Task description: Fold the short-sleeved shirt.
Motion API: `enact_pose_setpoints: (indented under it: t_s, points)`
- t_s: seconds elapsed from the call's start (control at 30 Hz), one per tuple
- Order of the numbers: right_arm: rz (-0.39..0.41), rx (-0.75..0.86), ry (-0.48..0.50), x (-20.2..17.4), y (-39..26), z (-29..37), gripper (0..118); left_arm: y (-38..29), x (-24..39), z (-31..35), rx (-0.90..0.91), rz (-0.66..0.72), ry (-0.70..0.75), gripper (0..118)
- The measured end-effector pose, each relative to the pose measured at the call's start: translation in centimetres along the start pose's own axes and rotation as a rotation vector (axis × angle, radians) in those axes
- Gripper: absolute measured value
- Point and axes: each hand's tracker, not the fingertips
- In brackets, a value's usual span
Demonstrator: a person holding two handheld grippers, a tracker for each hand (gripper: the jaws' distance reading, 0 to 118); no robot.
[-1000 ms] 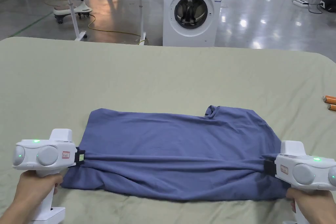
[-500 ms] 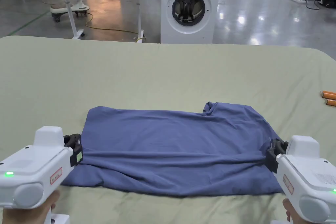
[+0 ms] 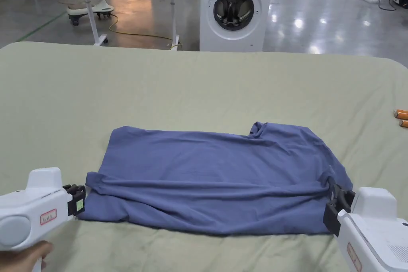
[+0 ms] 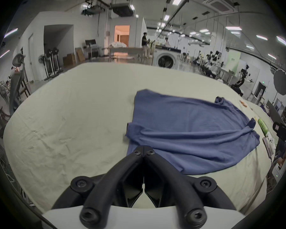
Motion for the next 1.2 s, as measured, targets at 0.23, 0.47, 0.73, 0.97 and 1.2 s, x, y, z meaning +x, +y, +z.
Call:
enact_pose_setpoints:
  t_s: [0.23, 0.47, 0.73, 0.97, 1.2]
  points:
    - [0.003, -0.048, -0.012, 0.9, -1.3, 0.1, 0, 1.9, -0.6, -4.4, -0.256, 0.016, 0.008, 41]
    - [0.021, -0.123, -0.026, 1.9, -2.9, -0.3, 0, 1.1, 0.3, -7.4, -0.402, 0.023, 0.057, 70]
    - [0.015, -0.169, -0.042, 3.0, -3.0, -1.6, 0, 0.6, 3.3, -6.2, -0.376, -0.085, 0.072, 21]
    - [-0.009, -0.269, -0.037, 6.1, -1.3, -5.2, 14, -0.3, 3.1, -4.0, -0.333, -0.147, 0.031, 1]
    - [0.013, -0.514, 0.044, 8.7, -1.5, -11.5, 75, -0.4, 1.6, -1.4, -0.264, -0.123, -0.005, 1]
